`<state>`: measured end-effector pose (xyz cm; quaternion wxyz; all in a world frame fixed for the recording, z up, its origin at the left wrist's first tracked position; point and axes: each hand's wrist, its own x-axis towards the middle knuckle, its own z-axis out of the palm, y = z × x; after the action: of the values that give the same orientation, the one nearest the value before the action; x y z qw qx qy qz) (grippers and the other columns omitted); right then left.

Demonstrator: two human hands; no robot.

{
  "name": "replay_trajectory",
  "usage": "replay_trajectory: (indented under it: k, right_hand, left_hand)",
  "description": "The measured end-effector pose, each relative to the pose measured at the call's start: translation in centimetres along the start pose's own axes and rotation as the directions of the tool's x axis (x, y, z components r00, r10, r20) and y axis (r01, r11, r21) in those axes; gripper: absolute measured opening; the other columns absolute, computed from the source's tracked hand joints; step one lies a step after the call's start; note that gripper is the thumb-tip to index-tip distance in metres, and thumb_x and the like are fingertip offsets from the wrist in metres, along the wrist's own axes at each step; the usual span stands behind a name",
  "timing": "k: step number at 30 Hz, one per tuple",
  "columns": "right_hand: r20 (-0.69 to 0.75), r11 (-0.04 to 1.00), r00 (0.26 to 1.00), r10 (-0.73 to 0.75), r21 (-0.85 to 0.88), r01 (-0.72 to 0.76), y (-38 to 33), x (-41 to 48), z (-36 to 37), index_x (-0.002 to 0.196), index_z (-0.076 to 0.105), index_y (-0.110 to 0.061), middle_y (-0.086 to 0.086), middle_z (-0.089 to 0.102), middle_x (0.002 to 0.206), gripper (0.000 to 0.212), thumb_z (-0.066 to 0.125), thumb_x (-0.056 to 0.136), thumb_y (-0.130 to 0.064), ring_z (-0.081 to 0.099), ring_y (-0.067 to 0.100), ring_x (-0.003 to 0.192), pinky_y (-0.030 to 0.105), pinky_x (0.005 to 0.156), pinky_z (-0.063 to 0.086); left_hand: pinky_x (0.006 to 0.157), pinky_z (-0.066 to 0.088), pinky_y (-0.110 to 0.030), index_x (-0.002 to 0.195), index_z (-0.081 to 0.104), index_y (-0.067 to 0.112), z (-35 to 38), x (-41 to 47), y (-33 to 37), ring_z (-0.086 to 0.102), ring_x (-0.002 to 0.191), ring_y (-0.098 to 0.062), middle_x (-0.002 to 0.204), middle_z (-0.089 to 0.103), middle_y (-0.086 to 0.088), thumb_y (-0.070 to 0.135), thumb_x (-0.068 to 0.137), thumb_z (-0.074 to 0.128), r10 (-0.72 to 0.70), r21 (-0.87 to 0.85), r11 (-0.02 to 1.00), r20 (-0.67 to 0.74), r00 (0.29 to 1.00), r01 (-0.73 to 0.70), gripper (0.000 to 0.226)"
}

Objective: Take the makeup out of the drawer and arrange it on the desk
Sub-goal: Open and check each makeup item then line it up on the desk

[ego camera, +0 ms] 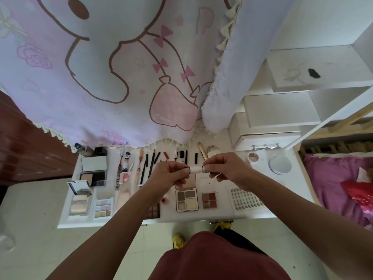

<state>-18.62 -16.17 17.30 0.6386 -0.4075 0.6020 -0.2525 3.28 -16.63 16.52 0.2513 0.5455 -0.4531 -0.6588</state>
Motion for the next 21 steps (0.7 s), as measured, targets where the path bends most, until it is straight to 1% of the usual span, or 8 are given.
replay_trajectory:
  k: [4,9,13,17,21]
  right_hand:
    - [-0.011,0.999,0.999,-0.034,-0.006,0.034,-0.1,0.0,-0.2,0.098,0.073,-0.004,0.012,0.071,0.084,0.015,0.072,0.083,0.001,0.064,0.013,0.069,0.022,0.06,0.053]
    - [-0.006,0.997,0.997,-0.073,-0.002,0.073,0.0,0.1,-0.4,0.092,0.073,-0.008,0.013,0.067,0.084,0.019,0.071,0.081,0.007,0.06,0.015,0.07,0.023,0.062,0.053]
    - [-0.01,0.996,0.997,-0.075,0.039,0.076,0.2,0.2,-0.7,0.093,0.073,-0.007,0.012,0.068,0.085,0.019,0.07,0.081,0.007,0.06,0.013,0.07,0.024,0.062,0.052]
    - [-0.042,0.991,0.997,-0.059,0.117,0.063,0.5,0.7,-1.2,0.094,0.072,-0.004,0.009,0.067,0.08,0.019,0.069,0.081,0.008,0.061,0.012,0.07,0.025,0.061,0.05]
    - [-0.043,0.987,0.998,-0.037,0.155,0.043,0.7,1.0,-1.8,0.097,0.07,-0.006,0.011,0.069,0.085,0.019,0.072,0.081,0.005,0.063,0.015,0.073,0.027,0.062,0.05]
  left_hand:
    - [0.063,0.054,-0.028,0.102,0.068,0.0,0.0,0.2,-0.6,0.063,0.069,-0.02,0.088,0.071,-0.02,0.004,0.088,0.064,-0.031,-0.055,0.998,0.012,0.999,0.032,0.015]
    - [0.062,0.053,-0.028,0.103,0.068,-0.002,0.0,0.4,-0.9,0.063,0.069,-0.02,0.089,0.071,-0.02,0.003,0.089,0.063,-0.059,-0.117,0.991,0.02,0.998,0.061,0.015]
    - [0.06,0.052,-0.027,0.103,0.068,-0.004,0.1,0.5,-1.1,0.063,0.069,-0.021,0.088,0.071,-0.02,0.002,0.088,0.064,-0.086,-0.142,0.986,0.028,0.996,0.089,0.016]
    - [0.06,0.053,-0.025,0.101,0.068,-0.004,0.4,0.4,-1.3,0.064,0.069,-0.021,0.087,0.07,-0.021,0.0,0.087,0.064,-0.094,-0.174,0.98,0.018,0.995,0.096,0.015]
    - [0.061,0.054,-0.025,0.101,0.067,-0.004,0.5,0.5,-1.5,0.065,0.07,-0.022,0.087,0.071,-0.02,-0.001,0.085,0.066,-0.098,-0.19,0.977,0.009,0.995,0.098,0.017]
